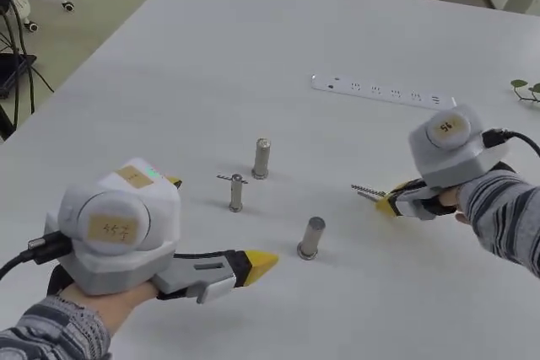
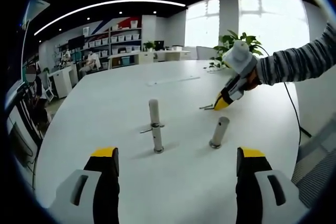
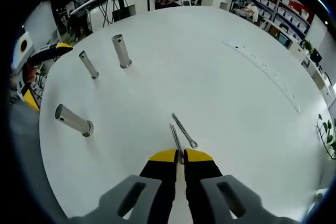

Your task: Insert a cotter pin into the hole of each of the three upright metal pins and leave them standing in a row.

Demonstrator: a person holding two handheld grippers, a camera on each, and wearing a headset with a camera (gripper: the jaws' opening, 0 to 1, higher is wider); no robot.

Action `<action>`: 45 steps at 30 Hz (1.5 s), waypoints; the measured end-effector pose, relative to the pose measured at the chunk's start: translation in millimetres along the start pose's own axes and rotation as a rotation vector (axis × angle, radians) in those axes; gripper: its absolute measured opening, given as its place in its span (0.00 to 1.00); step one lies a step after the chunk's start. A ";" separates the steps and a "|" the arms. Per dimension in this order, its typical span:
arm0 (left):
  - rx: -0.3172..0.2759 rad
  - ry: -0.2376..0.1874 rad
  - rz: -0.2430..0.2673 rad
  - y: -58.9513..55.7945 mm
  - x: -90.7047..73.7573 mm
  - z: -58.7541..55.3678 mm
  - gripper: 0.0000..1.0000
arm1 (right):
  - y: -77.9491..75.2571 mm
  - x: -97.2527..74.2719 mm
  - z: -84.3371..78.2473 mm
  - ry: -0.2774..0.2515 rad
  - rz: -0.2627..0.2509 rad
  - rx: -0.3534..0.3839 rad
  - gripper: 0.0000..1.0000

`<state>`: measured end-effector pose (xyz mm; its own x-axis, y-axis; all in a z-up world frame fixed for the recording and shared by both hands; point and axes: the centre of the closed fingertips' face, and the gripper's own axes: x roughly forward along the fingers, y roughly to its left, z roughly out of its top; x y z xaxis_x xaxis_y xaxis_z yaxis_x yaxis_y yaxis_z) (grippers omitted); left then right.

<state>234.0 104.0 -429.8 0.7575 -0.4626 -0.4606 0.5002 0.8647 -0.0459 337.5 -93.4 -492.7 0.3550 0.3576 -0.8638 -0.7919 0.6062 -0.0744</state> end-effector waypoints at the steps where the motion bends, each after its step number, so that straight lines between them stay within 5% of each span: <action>1: 0.001 0.001 -0.001 -0.2 0.0 -0.2 0.91 | 0.2 0.3 0.8 0.000 0.002 -0.014 0.00; 10: 0.015 0.004 -0.016 -4.5 -0.1 0.3 0.88 | -0.7 -0.7 0.1 -0.012 0.023 0.003 0.00; 21: 0.037 -0.001 -0.082 -22.4 -0.3 2.3 0.78 | 14.2 -19.4 4.5 -0.051 0.041 -0.092 0.00; 45: 0.045 0.004 -0.243 -81.6 -4.6 12.4 0.48 | 95.0 -72.9 16.7 -0.219 0.121 -0.380 0.00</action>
<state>194.9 33.2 -413.0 0.6112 -0.6549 -0.4445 0.6857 0.7186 -0.1159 244.6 -50.0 -428.4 0.3126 0.5765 -0.7550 -0.9459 0.2618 -0.1918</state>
